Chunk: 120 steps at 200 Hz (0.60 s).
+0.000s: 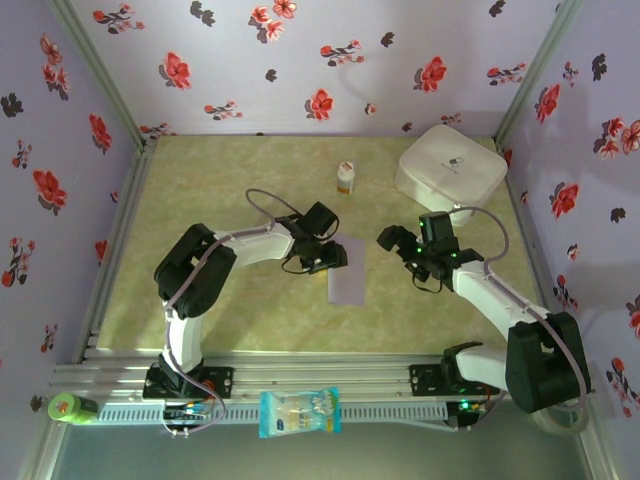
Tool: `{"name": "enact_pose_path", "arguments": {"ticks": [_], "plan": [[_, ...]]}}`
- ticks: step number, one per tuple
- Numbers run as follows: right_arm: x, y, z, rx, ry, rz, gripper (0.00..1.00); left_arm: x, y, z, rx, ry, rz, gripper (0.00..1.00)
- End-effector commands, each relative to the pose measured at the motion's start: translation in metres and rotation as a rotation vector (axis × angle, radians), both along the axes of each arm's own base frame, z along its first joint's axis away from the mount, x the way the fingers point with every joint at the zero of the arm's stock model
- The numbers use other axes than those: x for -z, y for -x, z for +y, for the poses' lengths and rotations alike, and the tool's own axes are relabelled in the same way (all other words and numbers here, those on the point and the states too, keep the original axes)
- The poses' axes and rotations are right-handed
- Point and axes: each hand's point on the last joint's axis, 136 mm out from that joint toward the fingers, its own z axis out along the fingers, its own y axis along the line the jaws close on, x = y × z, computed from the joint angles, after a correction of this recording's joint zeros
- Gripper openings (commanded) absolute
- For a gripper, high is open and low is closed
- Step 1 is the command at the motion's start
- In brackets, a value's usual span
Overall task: Fold a paper plane with a square sheet of paper (pick it up from the middle)
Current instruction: First fold the square sheet of paper in half at the center of the table.
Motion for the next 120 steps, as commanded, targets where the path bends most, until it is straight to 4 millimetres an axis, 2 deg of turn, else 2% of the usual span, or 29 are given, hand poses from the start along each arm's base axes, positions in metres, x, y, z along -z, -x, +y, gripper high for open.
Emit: {"name": "enact_pose_path", "arguments": {"ticks": [1,120], "plan": [[-0.006,-0.005,0.001,0.018,-0.022,-0.01,0.99,0.001,-0.003,0.003,0.016,-0.044,-0.016,0.52],[-0.008,-0.005,0.006,-0.004,-0.044,-0.004,0.99,-0.009,-0.005,0.012,0.005,-0.082,-0.051,0.58]]}}
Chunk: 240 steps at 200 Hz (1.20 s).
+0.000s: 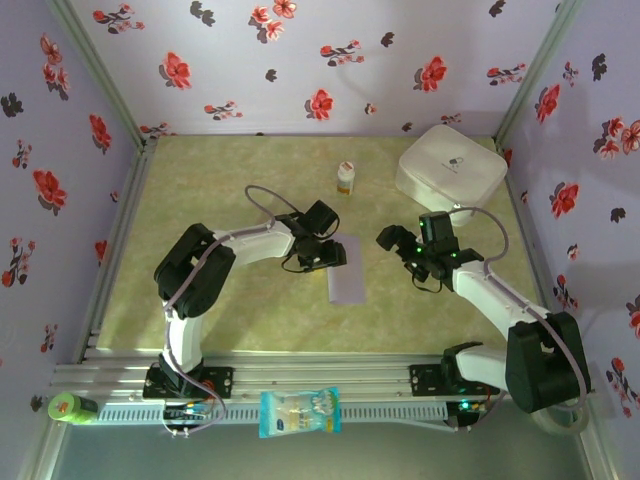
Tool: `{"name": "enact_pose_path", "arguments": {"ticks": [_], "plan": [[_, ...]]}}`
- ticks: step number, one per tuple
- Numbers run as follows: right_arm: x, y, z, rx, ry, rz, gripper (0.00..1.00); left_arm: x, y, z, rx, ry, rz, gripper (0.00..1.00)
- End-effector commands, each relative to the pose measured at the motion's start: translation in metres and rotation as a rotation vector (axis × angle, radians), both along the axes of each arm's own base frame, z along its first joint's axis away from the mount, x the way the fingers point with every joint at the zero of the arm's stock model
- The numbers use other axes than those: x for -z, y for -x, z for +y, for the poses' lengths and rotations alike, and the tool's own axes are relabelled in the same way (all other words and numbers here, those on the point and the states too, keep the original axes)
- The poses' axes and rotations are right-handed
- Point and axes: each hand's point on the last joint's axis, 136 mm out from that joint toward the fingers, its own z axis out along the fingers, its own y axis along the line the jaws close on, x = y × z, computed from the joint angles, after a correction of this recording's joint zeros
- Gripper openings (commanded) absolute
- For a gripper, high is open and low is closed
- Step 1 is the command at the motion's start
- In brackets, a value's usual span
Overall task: Fold a paper plane with a square sheet of paper (pick it up from the middle)
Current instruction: First fold the square sheet of paper in half at the center of the table.
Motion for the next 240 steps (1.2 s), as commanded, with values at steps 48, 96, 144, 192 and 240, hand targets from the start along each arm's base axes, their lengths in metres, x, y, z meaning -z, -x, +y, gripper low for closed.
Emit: {"name": "enact_pose_path", "arguments": {"ticks": [48,96,144,192,240], "plan": [[-0.004,-0.006,0.008,-0.018,-0.042,-0.001,0.97,-0.012,0.0,0.006,0.02,-0.026,-0.036,0.55],[0.001,-0.006,0.01,-0.026,-0.049,0.009,0.96,-0.002,0.003,0.013,0.028,-0.071,-0.013,0.52],[0.006,-0.006,0.01,-0.026,-0.045,0.031,0.95,-0.001,0.002,0.013,0.02,-0.08,-0.013,0.52],[0.01,0.004,0.008,-0.07,-0.006,0.074,0.96,-0.008,0.003,0.017,-0.011,-0.072,-0.032,0.52],[0.017,0.013,0.004,-0.095,0.035,0.103,0.96,-0.011,0.006,0.026,-0.026,-0.081,-0.046,0.52]]}}
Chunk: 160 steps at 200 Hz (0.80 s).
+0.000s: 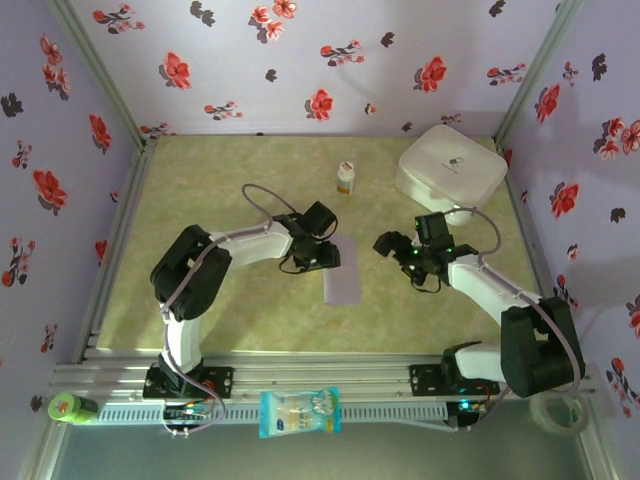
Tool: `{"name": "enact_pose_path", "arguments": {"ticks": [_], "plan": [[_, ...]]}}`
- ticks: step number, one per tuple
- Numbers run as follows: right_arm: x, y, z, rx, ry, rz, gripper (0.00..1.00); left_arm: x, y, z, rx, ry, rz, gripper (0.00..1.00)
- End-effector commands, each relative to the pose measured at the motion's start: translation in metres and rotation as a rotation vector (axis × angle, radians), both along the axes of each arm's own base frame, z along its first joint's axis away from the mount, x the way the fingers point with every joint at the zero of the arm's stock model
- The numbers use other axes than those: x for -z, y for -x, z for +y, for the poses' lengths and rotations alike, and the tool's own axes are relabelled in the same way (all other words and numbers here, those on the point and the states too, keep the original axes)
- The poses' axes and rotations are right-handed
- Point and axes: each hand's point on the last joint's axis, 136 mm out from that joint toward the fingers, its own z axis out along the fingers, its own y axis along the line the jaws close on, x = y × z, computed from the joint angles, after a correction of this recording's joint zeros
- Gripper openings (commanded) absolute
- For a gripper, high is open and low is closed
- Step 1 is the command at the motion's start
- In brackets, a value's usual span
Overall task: Fold a paper plane with a square sheet of paper (pick it up from the middle)
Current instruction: First fold the square sheet of paper in half at the center of the table.
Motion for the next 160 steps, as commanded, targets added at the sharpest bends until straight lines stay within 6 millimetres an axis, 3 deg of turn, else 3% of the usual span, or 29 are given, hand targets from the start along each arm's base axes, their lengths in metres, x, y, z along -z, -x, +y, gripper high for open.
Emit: {"name": "enact_pose_path", "arguments": {"ticks": [1,64,124,160], "plan": [[-0.005,0.001,-0.002,-0.023,0.02,0.002,0.96,-0.01,0.004,0.01,-0.023,-0.016,-0.02,0.52],[-0.006,0.0,-0.002,-0.011,0.01,-0.008,0.95,-0.007,0.006,0.012,-0.034,-0.016,-0.014,0.51],[0.01,0.001,0.004,-0.008,-0.029,0.04,0.95,-0.009,0.006,0.012,-0.045,0.0,-0.023,0.51],[0.008,-0.001,0.006,-0.004,-0.044,0.026,0.94,-0.006,0.005,0.012,-0.026,-0.024,-0.016,0.51]]}}
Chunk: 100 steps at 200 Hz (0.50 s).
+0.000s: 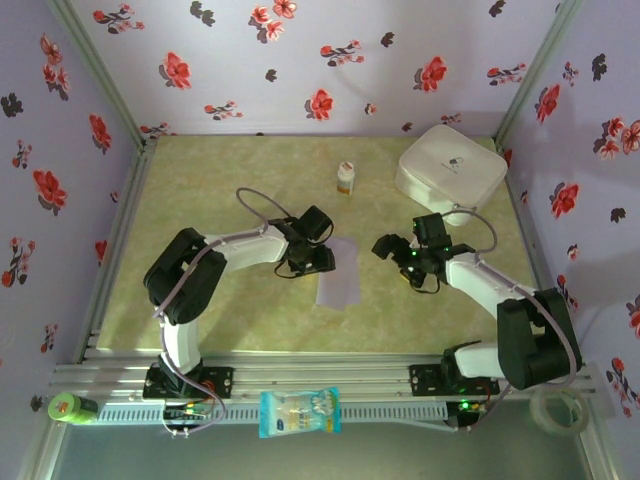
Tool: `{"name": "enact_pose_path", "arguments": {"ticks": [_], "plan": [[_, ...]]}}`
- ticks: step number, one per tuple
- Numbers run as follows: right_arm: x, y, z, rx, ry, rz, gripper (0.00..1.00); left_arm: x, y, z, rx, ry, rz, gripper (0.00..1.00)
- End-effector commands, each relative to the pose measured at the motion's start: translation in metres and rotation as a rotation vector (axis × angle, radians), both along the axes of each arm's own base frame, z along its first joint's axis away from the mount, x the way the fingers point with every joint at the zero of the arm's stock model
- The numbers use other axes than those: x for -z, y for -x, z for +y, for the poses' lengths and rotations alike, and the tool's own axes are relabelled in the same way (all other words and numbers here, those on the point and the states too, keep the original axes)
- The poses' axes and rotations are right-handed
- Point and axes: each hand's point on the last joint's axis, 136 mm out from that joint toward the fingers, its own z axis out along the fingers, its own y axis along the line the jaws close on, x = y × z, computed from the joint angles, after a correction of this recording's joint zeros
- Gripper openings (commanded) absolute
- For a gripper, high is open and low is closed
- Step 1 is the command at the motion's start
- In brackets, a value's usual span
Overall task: Fold a paper plane with a square sheet of paper (pick it up from the middle)
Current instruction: First fold the square sheet of paper in half at the center of the table.
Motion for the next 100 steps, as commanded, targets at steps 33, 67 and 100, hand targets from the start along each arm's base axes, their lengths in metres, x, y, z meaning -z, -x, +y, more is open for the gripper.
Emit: {"name": "enact_pose_path", "arguments": {"ticks": [33,67,100], "plan": [[-0.009,-0.008,0.003,0.011,-0.028,-0.029,0.94,-0.007,-0.003,0.001,0.016,-0.021,-0.023,0.51],[-0.018,-0.009,0.001,0.023,-0.029,-0.058,0.93,-0.008,-0.007,-0.001,0.012,-0.009,-0.035,0.51],[-0.025,-0.006,-0.004,0.048,-0.028,-0.09,0.92,-0.012,-0.009,-0.001,0.012,-0.009,-0.044,0.51]]}}
